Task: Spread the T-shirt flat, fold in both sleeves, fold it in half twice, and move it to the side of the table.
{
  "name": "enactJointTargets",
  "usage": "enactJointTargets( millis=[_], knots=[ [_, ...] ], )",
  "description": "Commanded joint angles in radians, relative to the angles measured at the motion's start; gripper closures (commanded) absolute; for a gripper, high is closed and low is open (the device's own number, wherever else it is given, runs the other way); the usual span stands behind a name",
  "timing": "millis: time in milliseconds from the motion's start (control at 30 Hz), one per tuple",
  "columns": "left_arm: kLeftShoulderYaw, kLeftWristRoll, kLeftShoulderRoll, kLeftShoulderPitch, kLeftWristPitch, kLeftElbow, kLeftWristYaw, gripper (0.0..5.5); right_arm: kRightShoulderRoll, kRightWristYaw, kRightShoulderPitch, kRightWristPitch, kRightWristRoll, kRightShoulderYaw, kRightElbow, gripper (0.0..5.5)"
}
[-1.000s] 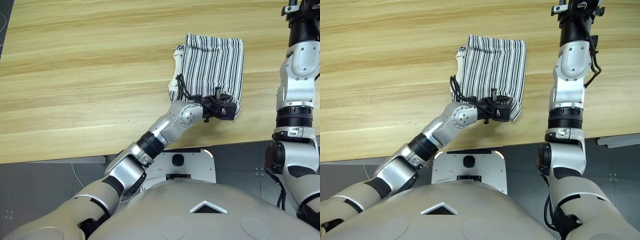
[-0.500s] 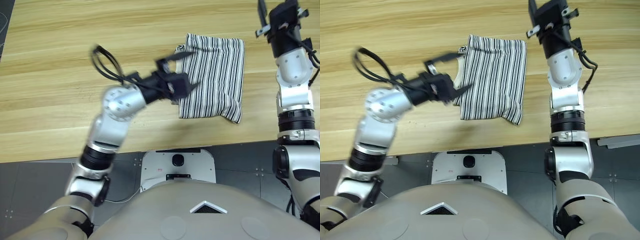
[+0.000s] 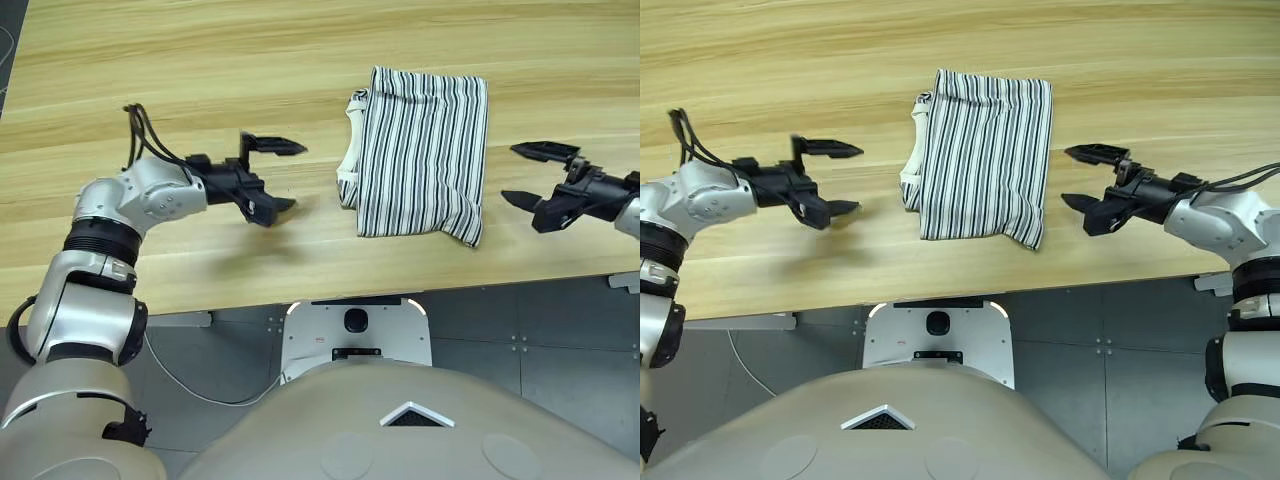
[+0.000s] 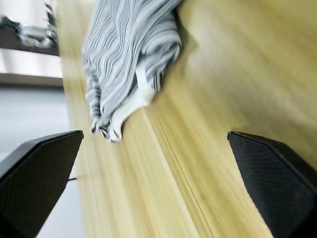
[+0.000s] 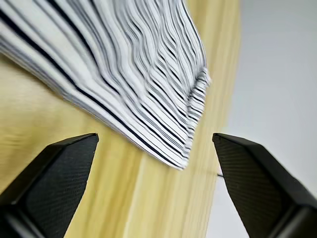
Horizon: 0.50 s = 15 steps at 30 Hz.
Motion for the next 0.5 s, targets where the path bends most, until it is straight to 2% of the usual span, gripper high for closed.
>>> enactJointTargets(
  millis=[33,133,267,500],
  knots=[
    [-0.122,0.207,-0.047,-0.043,0.036,0.042,0.18,0.02,-0.023,-0.225,-0.071,0.018,-0.232,0.121,0.012,1.26],
    [-0.206,0.308,-0.082,-0.08,0.07,0.071,0.316,0.02,-0.018,-0.359,-0.115,0.041,-0.365,0.218,-0.004,1.26],
    [-0.303,0.386,-0.144,-0.141,0.128,0.121,0.455,0.02,-0.012,-0.466,-0.144,0.038,-0.441,0.317,-0.005,1.26],
    [-0.421,0.409,-0.233,-0.177,0.151,0.172,0.558,0.02,0.042,-0.576,-0.201,0.067,-0.48,0.45,0.044,1.26]
  ],
)
